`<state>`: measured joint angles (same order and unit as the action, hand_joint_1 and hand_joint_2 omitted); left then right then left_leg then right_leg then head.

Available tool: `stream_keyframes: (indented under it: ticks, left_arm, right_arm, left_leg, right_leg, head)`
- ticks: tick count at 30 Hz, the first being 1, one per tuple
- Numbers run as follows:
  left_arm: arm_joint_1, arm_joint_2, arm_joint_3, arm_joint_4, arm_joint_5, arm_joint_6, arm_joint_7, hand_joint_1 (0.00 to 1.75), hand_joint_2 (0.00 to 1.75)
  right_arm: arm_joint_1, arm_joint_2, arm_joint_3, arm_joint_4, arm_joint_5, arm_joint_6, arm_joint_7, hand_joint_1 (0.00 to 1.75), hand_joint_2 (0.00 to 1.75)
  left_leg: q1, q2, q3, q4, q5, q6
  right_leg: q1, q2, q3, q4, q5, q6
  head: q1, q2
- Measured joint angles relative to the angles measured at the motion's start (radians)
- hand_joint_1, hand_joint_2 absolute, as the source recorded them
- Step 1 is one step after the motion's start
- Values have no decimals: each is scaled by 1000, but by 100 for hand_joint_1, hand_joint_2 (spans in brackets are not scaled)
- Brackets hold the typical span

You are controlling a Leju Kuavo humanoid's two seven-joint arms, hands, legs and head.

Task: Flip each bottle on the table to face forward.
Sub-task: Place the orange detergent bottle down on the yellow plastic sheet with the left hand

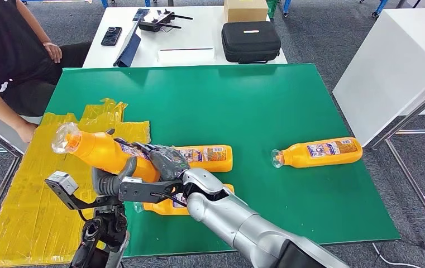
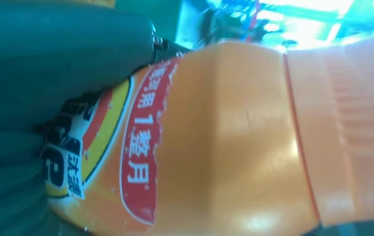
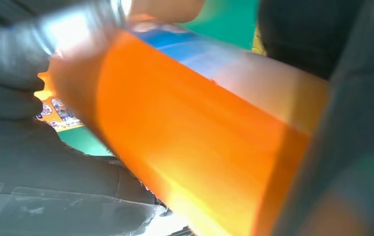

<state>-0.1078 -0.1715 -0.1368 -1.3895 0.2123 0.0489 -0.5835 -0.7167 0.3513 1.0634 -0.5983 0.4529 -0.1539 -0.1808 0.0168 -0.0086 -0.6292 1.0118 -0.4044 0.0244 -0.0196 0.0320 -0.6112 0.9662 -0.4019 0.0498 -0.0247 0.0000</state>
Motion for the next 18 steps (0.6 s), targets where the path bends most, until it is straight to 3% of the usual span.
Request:
stream_keyframes:
  ticks: [2, 4, 6, 8, 10, 12, 14, 18]
  left_arm:
    - [-1, 8, 7, -24, -135, 107, -22, 175, 175]
    - [-5, 23, 23, -49, -358, 282, -21, 175, 175]
    - [-10, 43, 55, -58, -674, 480, 21, 175, 175]
    - [-16, 56, 98, -56, -1000, 608, 68, 175, 175]
    - [-19, 59, 154, -56, -1313, 640, 138, 175, 175]
    - [-12, 70, 212, -59, -1636, 645, 265, 175, 175]
    - [6, 104, 238, -59, -1808, 647, 394, 175, 175]
    - [18, 214, 177, -9, -1794, 648, 697, 175, 175]
  right_arm:
    - [4, -3, -14, 7, 9, -18, -29, 0, 0]
    - [21, -14, -48, -1, 32, -29, -58, 0, 0]
    - [55, -36, -103, -46, 65, -16, -72, 0, 0]
    - [91, -59, -165, -113, 93, 14, -78, 0, 0]
    - [118, -77, -217, -183, 107, 44, -82, 0, 0]
    - [144, -95, -256, -258, 109, 70, -86, 0, 0]
    - [168, -115, -284, -329, 109, 89, -86, 0, 0]
    - [217, -157, -310, -452, 127, 114, -73, 0, 175]
  left_leg:
    - [0, 0, 0, 0, 0, 0]
    - [0, 0, 0, 0, 0, 0]
    - [0, -1, 0, 0, 0, 0]
    - [0, -1, 0, 0, 0, 0]
    - [0, -1, 0, 0, 0, -1]
    - [0, 0, 0, 0, 0, -1]
    - [0, 1, 0, 0, 0, -1]
    - [0, 0, 0, 0, 0, -1]
  right_leg:
    - [0, 0, 0, 0, 0, 0]
    - [0, 0, 0, 0, 0, 0]
    - [0, 0, 0, 0, 0, 0]
    - [0, 0, 0, 0, 0, 0]
    - [0, 0, 0, 0, 0, 0]
    - [0, 1, 0, 0, 0, 0]
    - [0, 2, -1, 0, 0, 0]
    - [1, 1, -3, 0, 0, -1]
  head:
    - [0, 0]
    - [0, 0]
    - [0, 0]
    - [0, 0]
    - [0, 0]
    - [0, 0]
    - [0, 0]
    - [0, 0]
